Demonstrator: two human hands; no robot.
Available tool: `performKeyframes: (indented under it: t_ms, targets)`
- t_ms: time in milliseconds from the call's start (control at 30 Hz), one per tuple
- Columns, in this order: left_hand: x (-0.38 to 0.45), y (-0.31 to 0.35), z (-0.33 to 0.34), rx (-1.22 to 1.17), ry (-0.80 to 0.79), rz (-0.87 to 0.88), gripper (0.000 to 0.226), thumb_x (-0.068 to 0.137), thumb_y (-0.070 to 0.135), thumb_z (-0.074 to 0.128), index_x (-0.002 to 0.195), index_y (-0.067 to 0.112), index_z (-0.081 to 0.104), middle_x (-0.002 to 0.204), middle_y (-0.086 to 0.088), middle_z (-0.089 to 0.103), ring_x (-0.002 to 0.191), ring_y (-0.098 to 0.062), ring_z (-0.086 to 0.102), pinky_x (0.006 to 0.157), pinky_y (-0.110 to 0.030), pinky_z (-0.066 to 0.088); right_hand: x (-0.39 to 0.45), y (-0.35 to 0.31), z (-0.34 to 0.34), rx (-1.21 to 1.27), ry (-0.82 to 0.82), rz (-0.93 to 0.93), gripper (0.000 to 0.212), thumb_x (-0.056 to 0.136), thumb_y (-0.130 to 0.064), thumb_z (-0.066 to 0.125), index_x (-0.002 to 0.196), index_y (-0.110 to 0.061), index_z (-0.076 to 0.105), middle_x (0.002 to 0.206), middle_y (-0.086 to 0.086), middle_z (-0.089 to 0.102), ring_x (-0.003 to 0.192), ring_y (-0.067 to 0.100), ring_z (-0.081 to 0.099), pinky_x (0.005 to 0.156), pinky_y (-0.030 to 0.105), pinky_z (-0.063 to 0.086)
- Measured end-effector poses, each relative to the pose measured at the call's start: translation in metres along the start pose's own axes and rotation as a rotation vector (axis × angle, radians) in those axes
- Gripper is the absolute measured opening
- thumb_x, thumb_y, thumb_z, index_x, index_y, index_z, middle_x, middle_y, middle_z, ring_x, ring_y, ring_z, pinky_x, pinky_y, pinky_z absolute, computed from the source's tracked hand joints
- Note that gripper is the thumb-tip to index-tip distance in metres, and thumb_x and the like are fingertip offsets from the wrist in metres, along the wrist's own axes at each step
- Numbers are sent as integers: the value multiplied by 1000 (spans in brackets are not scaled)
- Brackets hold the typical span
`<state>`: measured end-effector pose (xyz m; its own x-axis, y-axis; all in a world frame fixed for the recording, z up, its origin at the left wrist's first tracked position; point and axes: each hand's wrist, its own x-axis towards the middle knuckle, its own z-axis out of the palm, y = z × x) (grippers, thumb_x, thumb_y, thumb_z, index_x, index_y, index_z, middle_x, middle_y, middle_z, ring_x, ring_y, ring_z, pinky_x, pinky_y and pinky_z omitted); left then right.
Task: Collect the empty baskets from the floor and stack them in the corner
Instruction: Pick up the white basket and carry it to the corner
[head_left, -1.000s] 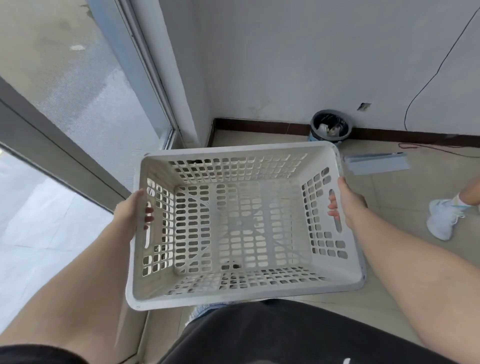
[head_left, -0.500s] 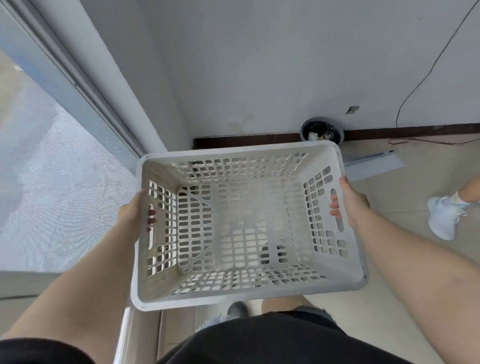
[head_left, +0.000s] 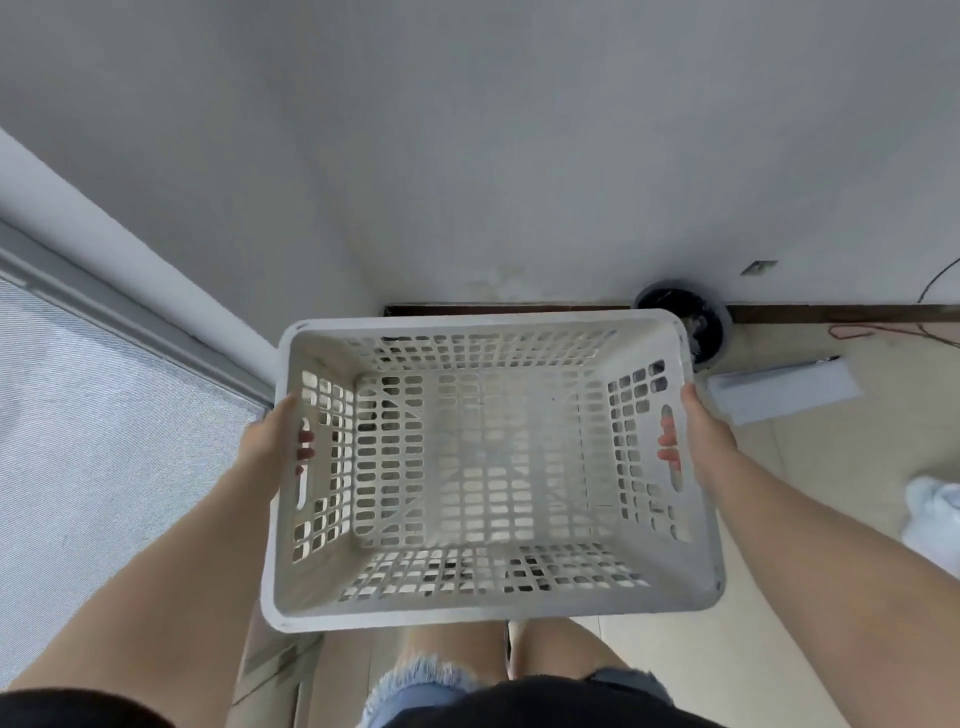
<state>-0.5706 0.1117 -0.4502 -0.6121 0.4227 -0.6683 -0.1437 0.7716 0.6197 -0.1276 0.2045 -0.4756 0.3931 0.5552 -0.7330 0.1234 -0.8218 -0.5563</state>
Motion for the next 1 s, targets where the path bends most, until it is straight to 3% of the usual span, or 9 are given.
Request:
performKeyframes:
  t_ms: [367, 500, 867, 1000]
  targets:
    - [164, 65, 90, 82, -58, -79, 44, 93, 46, 34, 105, 11, 59, 78, -9, 61, 65, -25, 56, 58, -32, 40, 128, -52, 77, -19, 63, 80, 66, 85, -73, 40, 73, -11, 58, 68, 9, 56, 56, 24, 52, 56, 32, 39]
    - [218, 63, 121, 133, -64, -107, 36, 93, 41, 37, 85, 14, 60, 74, -7, 61, 62, -22, 55, 59, -31, 40, 176, -47, 102, -4, 30, 146, 67, 83, -75, 41, 73, -11, 57, 68, 8, 55, 55, 24, 51, 60, 33, 41]
    - [376, -21, 219, 102, -49, -171, 36, 96, 36, 39, 82, 12, 61, 72, -6, 60, 53, -21, 53, 54, -31, 39, 363, 7, 193, 45, -4, 155, 56, 86, -67, 46, 74, -13, 56, 65, 4, 52, 49, 21, 46, 53, 30, 34]
    - [431, -60, 249, 89, -42, -186, 39, 97, 39, 39, 82, 13, 63, 51, 2, 65, 36, -12, 57, 60, -31, 44, 426, 34, 218, 14, -12, 179, 59, 78, -74, 49, 72, -16, 59, 63, 3, 56, 48, 19, 49, 52, 29, 35]
